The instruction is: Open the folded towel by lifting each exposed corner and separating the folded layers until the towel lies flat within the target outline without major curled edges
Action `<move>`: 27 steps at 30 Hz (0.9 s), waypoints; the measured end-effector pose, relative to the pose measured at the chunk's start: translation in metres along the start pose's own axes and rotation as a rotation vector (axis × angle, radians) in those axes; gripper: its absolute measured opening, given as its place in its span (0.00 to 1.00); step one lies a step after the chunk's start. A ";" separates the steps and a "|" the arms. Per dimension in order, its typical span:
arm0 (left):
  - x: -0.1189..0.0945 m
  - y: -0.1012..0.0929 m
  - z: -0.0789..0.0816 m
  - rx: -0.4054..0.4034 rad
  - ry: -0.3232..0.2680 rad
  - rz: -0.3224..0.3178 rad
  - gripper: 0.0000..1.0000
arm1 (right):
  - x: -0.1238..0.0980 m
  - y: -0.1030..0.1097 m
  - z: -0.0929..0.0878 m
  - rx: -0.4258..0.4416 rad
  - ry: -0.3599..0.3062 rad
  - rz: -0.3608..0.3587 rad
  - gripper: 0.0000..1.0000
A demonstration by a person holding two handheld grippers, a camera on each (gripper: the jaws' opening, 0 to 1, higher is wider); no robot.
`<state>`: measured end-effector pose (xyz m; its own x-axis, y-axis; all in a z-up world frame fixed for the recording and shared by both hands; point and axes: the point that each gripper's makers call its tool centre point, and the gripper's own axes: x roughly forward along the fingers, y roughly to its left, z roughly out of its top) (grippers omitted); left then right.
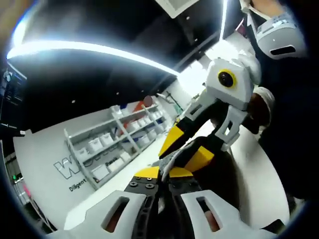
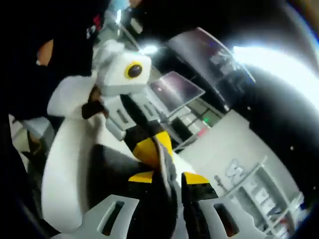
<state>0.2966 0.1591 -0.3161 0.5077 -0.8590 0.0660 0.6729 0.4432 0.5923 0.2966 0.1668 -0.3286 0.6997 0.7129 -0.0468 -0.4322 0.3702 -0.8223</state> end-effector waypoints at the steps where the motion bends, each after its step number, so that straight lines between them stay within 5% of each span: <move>1: 0.000 -0.001 0.000 -0.004 -0.002 -0.005 0.02 | 0.001 0.002 0.000 -0.004 -0.001 0.001 0.14; 17: 0.000 -0.002 0.001 0.016 -0.004 0.005 0.02 | 0.000 0.003 0.002 -0.117 0.005 -0.029 0.00; 24: 0.001 0.003 -0.003 0.048 0.002 0.021 0.05 | -0.003 -0.004 0.003 -0.010 -0.006 -0.007 0.00; 27: 0.001 0.020 -0.021 0.091 0.087 0.098 0.14 | -0.002 -0.011 0.001 0.073 -0.012 -0.010 0.00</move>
<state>0.3217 0.1726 -0.3215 0.6163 -0.7853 0.0597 0.5682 0.4959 0.6567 0.2988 0.1620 -0.3187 0.6976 0.7158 -0.0321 -0.4661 0.4194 -0.7790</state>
